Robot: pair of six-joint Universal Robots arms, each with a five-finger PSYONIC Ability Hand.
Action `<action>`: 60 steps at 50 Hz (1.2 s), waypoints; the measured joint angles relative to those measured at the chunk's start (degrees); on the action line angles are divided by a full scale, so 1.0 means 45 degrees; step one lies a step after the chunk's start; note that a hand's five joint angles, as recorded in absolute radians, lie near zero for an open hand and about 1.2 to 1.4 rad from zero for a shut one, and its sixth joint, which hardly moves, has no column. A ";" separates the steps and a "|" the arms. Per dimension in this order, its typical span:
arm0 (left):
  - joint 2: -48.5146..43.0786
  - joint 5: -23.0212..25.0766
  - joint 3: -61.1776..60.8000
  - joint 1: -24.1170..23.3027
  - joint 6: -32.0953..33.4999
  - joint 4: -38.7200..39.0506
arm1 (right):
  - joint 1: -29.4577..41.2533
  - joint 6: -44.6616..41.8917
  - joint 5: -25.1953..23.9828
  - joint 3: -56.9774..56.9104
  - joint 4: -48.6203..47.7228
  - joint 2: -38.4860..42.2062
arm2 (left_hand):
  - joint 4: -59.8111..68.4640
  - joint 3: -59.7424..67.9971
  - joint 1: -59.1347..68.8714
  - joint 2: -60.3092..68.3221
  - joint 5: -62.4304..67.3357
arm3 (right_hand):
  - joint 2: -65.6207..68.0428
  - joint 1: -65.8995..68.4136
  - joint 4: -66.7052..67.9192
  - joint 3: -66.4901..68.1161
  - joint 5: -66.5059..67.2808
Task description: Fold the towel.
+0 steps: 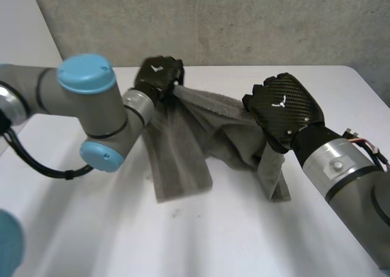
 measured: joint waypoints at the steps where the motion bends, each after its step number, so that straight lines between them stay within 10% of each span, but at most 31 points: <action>1: 0.0811 -0.0678 -0.0620 0.0113 0.0048 0.0209 | 0.0002 -0.0128 0.0101 -0.0255 0.0054 0.0570 | 0.0014 0.0024 0.0066 0.0015 0.0001 | 0.0000 0.0000 0.0000 0.0000 0.0012; 24: 0.6186 -0.0871 -1.0028 0.0958 0.3743 -0.0111 | 0.0190 0.3825 -0.0571 -0.3983 0.3404 0.4953 | 0.0055 0.0036 0.0066 0.0030 0.0061 | 0.0000 0.0000 0.0001 0.0000 0.0116; 36: 0.4134 -0.0988 -0.4841 0.0973 0.3839 0.0879 | 0.0290 0.2761 0.1095 -0.9212 0.3000 0.7225 | 0.0057 0.0039 0.0116 0.0031 0.0061 | 0.0000 0.0000 0.0002 0.0000 0.0136; 45: 0.3447 -0.2568 -0.0201 0.0964 0.3799 0.3540 | 0.0409 0.1414 0.2878 -1.0623 -0.3119 0.6564 | 0.0059 0.0049 0.0117 0.0037 0.0063 | 0.0000 0.0000 0.0005 0.0000 0.0139; 52: 0.3912 -0.3619 -0.2196 0.0964 0.3828 0.5038 | 0.0435 0.1467 0.1369 -0.8243 -0.4622 0.5727 | 0.0059 0.0049 0.0123 0.0039 0.0181 | 0.0000 0.0000 0.0062 0.0000 0.0143; 60: 0.4553 -0.3755 -0.7830 0.0939 0.3844 0.5279 | 0.0430 0.1310 -0.1492 -0.5357 -0.0737 0.6188 | 0.0059 0.0049 0.0311 0.0039 0.0230 | 0.0000 0.0000 0.0063 0.0000 0.0204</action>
